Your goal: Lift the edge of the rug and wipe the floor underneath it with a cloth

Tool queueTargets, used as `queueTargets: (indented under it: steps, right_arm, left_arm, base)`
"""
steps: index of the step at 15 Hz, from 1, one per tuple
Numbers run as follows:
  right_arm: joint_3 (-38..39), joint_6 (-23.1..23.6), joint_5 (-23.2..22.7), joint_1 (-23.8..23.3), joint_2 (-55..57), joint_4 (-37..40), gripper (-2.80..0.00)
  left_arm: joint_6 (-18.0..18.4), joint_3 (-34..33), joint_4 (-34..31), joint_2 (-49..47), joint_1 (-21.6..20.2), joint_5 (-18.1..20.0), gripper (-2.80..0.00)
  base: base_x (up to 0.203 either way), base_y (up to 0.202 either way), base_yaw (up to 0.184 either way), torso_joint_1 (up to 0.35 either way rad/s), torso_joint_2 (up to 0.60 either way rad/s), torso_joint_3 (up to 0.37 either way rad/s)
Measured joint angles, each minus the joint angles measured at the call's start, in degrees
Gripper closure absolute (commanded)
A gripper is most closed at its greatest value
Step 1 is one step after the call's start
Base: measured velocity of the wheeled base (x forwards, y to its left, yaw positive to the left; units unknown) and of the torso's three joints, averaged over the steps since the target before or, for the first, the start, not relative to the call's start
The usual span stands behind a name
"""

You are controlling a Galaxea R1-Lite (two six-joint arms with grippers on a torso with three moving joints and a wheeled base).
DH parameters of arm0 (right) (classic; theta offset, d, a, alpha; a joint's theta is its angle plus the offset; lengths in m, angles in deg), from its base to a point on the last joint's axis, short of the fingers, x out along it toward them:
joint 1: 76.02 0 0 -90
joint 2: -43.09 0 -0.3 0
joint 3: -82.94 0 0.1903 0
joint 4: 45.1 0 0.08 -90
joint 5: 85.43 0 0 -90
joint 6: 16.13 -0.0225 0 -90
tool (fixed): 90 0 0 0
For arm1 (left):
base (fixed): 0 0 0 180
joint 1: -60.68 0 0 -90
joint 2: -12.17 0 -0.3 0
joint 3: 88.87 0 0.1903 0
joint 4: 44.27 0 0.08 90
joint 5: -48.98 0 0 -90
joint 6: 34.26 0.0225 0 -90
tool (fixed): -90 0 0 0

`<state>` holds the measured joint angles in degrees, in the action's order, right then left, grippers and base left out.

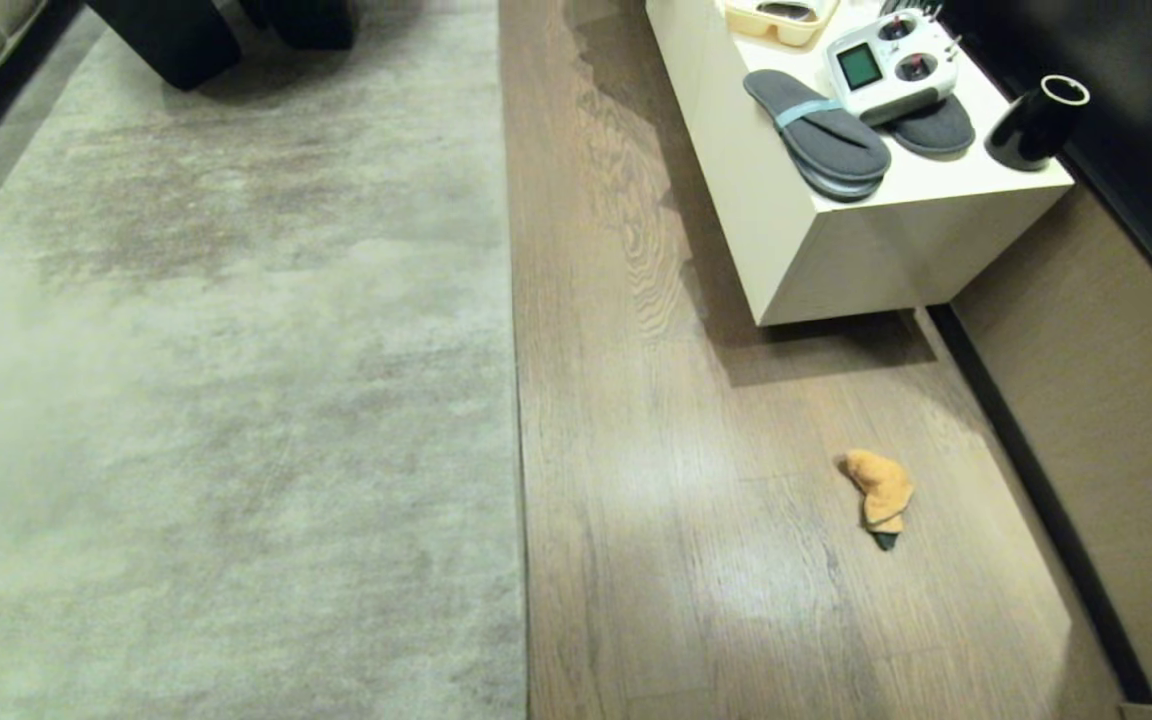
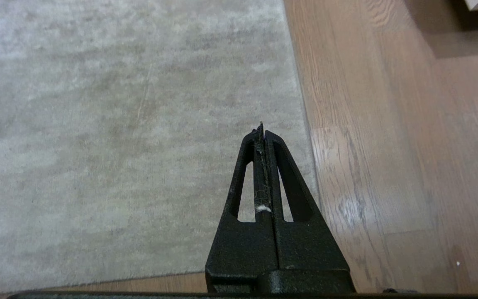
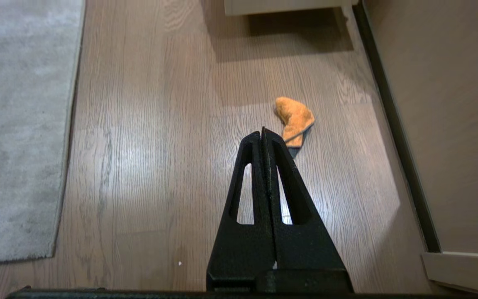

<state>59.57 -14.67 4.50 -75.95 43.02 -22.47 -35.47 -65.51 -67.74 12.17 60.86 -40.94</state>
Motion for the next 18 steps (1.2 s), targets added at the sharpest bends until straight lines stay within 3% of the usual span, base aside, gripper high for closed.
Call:
queueTargets:
  steps: [18]
  right_arm:
    - [0.00,0.00,0.00,0.00,0.00,0.00,0.00]
  left_arm:
    - [-0.02,0.00,0.00,0.00,0.00,-0.07,0.00]
  base:
    - [0.000,0.000,0.000,0.002,0.00,0.201]
